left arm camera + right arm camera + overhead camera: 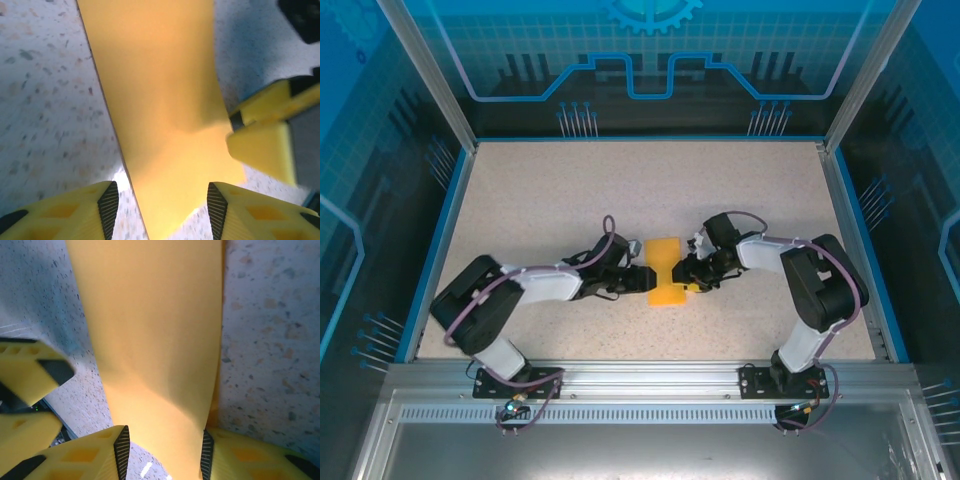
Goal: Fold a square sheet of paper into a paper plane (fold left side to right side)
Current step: Fold the triangle a second time at the center of the table.
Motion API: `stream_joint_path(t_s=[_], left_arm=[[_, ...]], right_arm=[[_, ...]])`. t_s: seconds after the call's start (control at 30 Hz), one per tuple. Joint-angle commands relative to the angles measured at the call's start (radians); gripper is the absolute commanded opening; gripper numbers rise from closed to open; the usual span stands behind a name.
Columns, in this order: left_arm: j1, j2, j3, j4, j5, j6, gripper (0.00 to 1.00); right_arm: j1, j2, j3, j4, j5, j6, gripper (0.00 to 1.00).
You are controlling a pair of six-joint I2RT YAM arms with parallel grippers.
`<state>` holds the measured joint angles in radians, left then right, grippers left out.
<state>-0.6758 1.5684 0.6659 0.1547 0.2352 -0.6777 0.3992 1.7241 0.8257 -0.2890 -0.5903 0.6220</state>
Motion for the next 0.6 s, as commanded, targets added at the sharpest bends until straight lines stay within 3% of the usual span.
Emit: stream_joint_path(t_s=[0.0, 0.33, 0.57], left_arm=[[-0.021, -0.14, -0.072, 0.058, -0.07, 0.063, 0.57], [-0.198, -0.358, -0.132, -0.062, -0.229, 0.244, 0.65], [-0.324, -0.265, -0.033, -0.119, -0.347, 0.315, 0.67]], right_arm=[[-0.003, 0.027, 0.034, 0.022, -0.039, 0.023, 0.43], [-0.008, 0.04, 0.128, -0.036, -0.041, 0.006, 0.43], [-0.013, 0.038, 0.171, -0.079, -0.043, -0.001, 0.43]])
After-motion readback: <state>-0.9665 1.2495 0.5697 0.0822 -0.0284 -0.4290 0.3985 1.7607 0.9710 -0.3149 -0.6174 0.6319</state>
